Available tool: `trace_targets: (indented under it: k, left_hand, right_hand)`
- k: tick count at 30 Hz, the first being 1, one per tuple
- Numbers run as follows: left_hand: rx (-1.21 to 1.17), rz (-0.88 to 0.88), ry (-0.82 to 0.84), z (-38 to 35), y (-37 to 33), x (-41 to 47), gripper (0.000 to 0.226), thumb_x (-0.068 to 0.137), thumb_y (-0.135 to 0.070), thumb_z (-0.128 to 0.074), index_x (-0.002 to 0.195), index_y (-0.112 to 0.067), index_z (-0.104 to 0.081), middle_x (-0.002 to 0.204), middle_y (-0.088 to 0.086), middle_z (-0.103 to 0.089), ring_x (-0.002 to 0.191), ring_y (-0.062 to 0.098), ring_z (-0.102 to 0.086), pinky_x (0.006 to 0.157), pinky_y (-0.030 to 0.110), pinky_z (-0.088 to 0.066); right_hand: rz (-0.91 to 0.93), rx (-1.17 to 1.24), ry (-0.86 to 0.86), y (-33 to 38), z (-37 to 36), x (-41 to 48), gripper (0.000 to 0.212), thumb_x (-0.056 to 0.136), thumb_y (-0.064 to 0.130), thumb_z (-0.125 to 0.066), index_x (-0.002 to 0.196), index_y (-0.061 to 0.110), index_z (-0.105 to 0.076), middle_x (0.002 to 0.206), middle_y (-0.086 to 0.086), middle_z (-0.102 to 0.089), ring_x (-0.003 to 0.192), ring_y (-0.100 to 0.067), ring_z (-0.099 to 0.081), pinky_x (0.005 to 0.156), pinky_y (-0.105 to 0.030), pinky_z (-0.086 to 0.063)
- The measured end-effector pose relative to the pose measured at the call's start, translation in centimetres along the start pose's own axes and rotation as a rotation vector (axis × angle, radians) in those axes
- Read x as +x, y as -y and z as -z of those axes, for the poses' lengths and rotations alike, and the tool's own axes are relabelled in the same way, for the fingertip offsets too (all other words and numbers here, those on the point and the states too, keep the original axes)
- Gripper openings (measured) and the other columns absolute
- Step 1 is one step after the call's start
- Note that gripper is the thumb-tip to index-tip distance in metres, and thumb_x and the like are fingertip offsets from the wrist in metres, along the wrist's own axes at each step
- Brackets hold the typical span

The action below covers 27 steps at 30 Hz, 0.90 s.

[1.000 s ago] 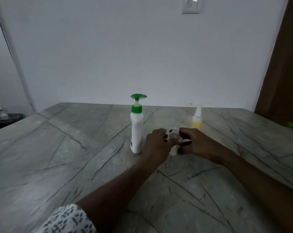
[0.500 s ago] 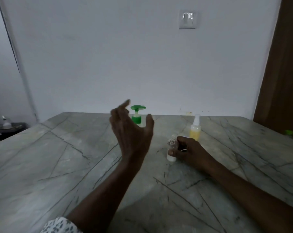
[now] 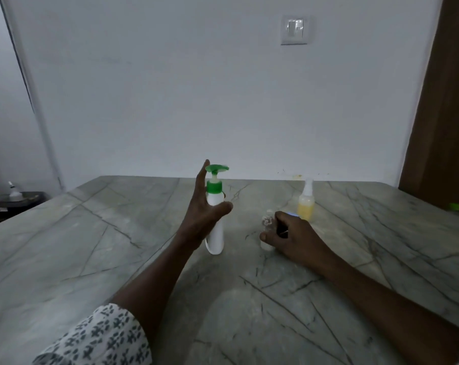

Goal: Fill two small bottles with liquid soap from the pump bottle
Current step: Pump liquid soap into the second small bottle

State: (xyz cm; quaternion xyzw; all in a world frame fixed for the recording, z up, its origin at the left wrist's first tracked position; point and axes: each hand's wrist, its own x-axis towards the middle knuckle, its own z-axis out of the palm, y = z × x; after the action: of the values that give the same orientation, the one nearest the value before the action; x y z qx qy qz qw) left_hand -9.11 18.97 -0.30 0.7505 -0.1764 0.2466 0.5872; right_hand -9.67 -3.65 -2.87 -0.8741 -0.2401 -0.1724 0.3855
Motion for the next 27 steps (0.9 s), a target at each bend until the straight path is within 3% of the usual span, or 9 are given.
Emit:
trace_targets:
  k: [3,6,10,11,14,17,19,22,27]
  left_hand:
    - [0.034,-0.037,-0.02,-0.4,0.1,-0.1,0.103,0.073,-0.023,-0.069,0.153,-0.053,-0.013,0.13,0.001,-0.053,0.103,0.02,-0.06,0.082,0.032,-0.055]
    - [0.057,-0.085,-0.019,-0.5,0.0,-0.3,0.104,0.077,-0.022,-0.071,0.155,-0.052,-0.008,0.125,-0.025,-0.045,0.098,0.005,-0.06,0.079,0.022,-0.051]
    - [0.136,-0.179,-0.02,-0.4,0.2,-0.1,0.102,0.085,-0.019,-0.073,0.159,-0.041,-0.005,0.137,-0.019,-0.051,0.111,-0.004,-0.06,0.088,0.01,-0.048]
    - [0.159,-0.192,-0.024,-0.5,0.1,-0.1,0.102,0.086,-0.022,-0.073,0.16,-0.038,-0.004,0.139,-0.018,-0.053,0.118,-0.002,-0.059,0.092,0.012,-0.047]
    - [0.2,-0.222,-0.028,-0.7,-0.2,0.1,0.102,0.086,-0.025,-0.073,0.161,-0.028,-0.003,0.13,-0.047,-0.049,0.122,-0.007,-0.056,0.098,0.022,-0.048]
    - [0.179,-0.255,-0.025,-0.8,-0.4,0.1,0.1,0.083,-0.033,-0.07,0.161,-0.021,-0.009,0.125,-0.056,-0.044,0.118,-0.013,-0.056,0.097,0.02,-0.049]
    - [0.165,-0.261,-0.019,-0.7,-0.4,0.0,0.097,0.082,-0.035,-0.067,0.16,-0.019,-0.012,0.123,-0.057,-0.044,0.115,-0.015,-0.057,0.093,0.01,-0.047]
    - [0.164,-0.272,-0.016,-0.6,-0.3,0.0,0.092,0.084,-0.018,-0.065,0.159,-0.014,-0.014,0.12,-0.06,-0.042,0.112,-0.019,-0.055,0.089,0.002,-0.043]
    - [0.154,-0.289,-0.016,-0.3,-0.6,-0.2,0.093,0.081,-0.031,-0.064,0.159,-0.017,-0.016,0.123,-0.053,-0.047,0.113,-0.008,-0.06,0.091,0.014,-0.051]
  right_hand:
    - [0.043,0.026,-0.118,1.8,0.2,0.2,0.026,0.086,0.033,-0.07,0.081,0.015,-0.052,0.073,-0.007,-0.061,0.063,-0.013,-0.059,0.056,-0.029,-0.044]
    - [0.159,0.128,-0.185,4.9,1.0,0.8,0.022,0.089,0.03,-0.068,0.102,0.015,-0.061,0.091,-0.001,-0.069,0.079,-0.012,-0.066,0.067,-0.03,-0.054]
    - [0.37,0.215,-0.146,8.2,1.7,1.8,0.038,0.091,0.019,-0.065,0.128,0.014,-0.055,0.124,0.005,-0.064,0.107,-0.004,-0.063,0.087,-0.02,-0.053]
    - [0.411,0.19,-0.136,8.5,1.6,2.1,0.043,0.092,0.02,-0.064,0.132,0.014,-0.052,0.133,0.004,-0.06,0.115,-0.005,-0.059,0.093,-0.02,-0.05]
    - [0.46,0.065,-0.077,8.3,1.0,2.7,0.06,0.094,0.031,-0.059,0.148,0.016,-0.037,0.149,-0.001,-0.048,0.133,-0.011,-0.048,0.108,-0.021,-0.04]
    - [0.449,-0.082,-0.047,7.7,0.6,2.7,0.069,0.095,0.036,-0.056,0.153,0.017,-0.025,0.157,-0.002,-0.035,0.14,-0.012,-0.038,0.109,-0.01,-0.027]
    - [0.452,-0.125,-0.052,7.6,0.5,2.6,0.07,0.096,0.033,-0.057,0.154,0.015,-0.022,0.158,-0.004,-0.031,0.142,-0.014,-0.036,0.109,-0.012,-0.027]
    - [0.491,-0.169,-0.068,7.7,0.3,2.6,0.069,0.096,0.027,-0.058,0.153,0.011,-0.022,0.157,-0.008,-0.033,0.139,-0.018,-0.04,0.104,-0.015,-0.031]
    - [0.499,-0.157,-0.078,8.0,-0.1,2.8,0.071,0.094,0.03,-0.055,0.153,0.007,-0.022,0.157,-0.01,-0.033,0.135,-0.017,-0.045,0.103,-0.014,-0.032]
